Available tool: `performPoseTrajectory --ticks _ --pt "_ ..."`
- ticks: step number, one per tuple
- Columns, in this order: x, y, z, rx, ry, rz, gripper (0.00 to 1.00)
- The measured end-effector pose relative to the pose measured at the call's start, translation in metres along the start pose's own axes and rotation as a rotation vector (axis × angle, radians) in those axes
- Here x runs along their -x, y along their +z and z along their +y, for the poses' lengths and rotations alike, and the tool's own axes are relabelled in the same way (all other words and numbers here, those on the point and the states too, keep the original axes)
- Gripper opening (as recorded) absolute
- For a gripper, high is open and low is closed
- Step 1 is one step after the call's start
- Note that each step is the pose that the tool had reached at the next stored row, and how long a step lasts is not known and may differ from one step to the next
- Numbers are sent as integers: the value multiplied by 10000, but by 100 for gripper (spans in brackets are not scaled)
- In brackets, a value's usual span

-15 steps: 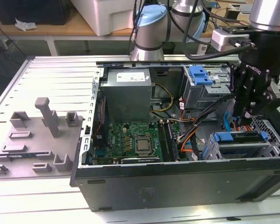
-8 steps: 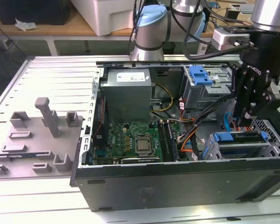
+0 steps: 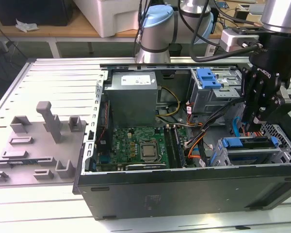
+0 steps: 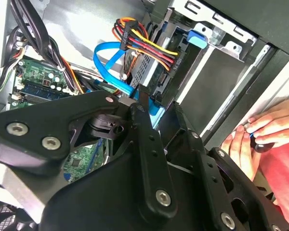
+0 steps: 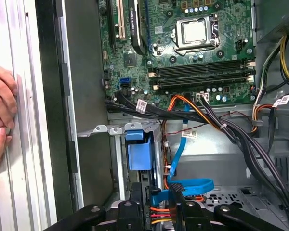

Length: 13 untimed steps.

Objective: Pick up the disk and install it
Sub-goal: 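Insert the second disk wire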

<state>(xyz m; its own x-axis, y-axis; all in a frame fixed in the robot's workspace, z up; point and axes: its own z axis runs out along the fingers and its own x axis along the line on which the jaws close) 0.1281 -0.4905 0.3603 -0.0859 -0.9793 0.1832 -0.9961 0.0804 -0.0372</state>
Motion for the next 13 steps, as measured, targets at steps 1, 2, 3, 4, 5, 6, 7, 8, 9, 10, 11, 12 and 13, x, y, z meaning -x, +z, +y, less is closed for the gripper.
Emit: performPoseTrajectory --ticks 1,2,3,4,5,6,7,8,9,10,11,12,13 --pt "0 0 0 1 1 3 36" --pt "0 1 -1 2 0 9 36" --pt "0 2 -1 3 1 13 36" --pt "1 3 -1 4 1 18 36" --pt "1 4 -1 5 2 23 35" --pt "1 4 -1 6 2 26 28" --pt "1 6 -1 9 2 34 28" --pt "1 7 -1 12 2 39 28" --pt "2 8 -2 14 2 44 28" --pt "2 10 -2 16 1 53 28" --pt "2 11 -2 16 1 62 28" --pt "2 11 -2 14 0 78 28" --pt "2 11 -2 14 0 82 28"
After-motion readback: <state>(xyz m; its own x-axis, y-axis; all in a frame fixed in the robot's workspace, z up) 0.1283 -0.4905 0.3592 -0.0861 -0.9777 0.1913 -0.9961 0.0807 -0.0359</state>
